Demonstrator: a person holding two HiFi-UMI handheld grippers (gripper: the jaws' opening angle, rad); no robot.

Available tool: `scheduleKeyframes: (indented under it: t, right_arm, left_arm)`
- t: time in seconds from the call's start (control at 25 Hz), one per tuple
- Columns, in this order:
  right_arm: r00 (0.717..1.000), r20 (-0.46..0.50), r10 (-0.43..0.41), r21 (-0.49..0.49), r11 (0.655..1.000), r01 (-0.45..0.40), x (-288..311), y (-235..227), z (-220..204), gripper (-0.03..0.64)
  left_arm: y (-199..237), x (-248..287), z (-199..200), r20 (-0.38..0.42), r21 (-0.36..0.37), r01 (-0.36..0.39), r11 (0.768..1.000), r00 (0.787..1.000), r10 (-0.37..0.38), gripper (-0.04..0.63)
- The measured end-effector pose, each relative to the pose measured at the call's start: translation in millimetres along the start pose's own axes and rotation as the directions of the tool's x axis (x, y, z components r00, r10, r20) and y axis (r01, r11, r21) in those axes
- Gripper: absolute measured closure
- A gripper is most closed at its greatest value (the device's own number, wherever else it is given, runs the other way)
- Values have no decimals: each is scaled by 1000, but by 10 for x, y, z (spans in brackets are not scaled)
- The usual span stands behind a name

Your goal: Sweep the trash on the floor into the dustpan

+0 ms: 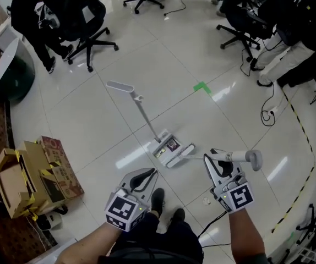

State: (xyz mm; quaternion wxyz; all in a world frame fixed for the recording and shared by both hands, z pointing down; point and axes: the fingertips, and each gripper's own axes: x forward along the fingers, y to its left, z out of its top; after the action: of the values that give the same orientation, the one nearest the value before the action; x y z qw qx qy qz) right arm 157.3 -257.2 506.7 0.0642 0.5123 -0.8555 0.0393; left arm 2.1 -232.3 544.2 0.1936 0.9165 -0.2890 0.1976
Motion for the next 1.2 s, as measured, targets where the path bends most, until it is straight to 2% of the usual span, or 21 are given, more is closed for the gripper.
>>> scheduleKeyframes:
  t: [0.24, 0.4, 0.6, 0.8, 0.92, 1.04, 1.2]
  right_arm:
    - [990, 2, -138, 48, 989, 138, -1190, 31, 859, 512]
    - [966, -10, -257, 89, 962, 257, -2212, 154, 1334, 511]
    - [903, -10, -430, 120, 896, 428, -3519, 303, 1746, 511]
    - [824, -20, -566, 122, 817, 564, -4518, 409, 1852, 511]
    - [786, -37, -617, 142, 776, 615, -4900, 570, 1894, 511]
    - [757, -35, -652, 130, 748, 650, -5102, 696, 1899, 511]
    - [710, -14, -704, 107, 705, 701, -5192, 581, 1943, 511]
  left_arm:
    - [-861, -167, 845, 85, 52, 99, 994, 991, -103, 569]
    - [-1657, -364, 1255, 116, 89, 135, 987, 983, -144, 569]
    - [-2713, -571, 1634, 155, 165, 221, 961, 957, -247, 569]
    - [-3459, -704, 1670, 143, 210, 262, 942, 945, -295, 569]
    - [-3822, -832, 1666, 153, 260, 293, 920, 929, -338, 569]
    - [-4100, -895, 1628, 141, 308, 341, 888, 907, -397, 569]
    - [-4190, -746, 1692, 137, 338, 380, 861, 885, -444, 569]
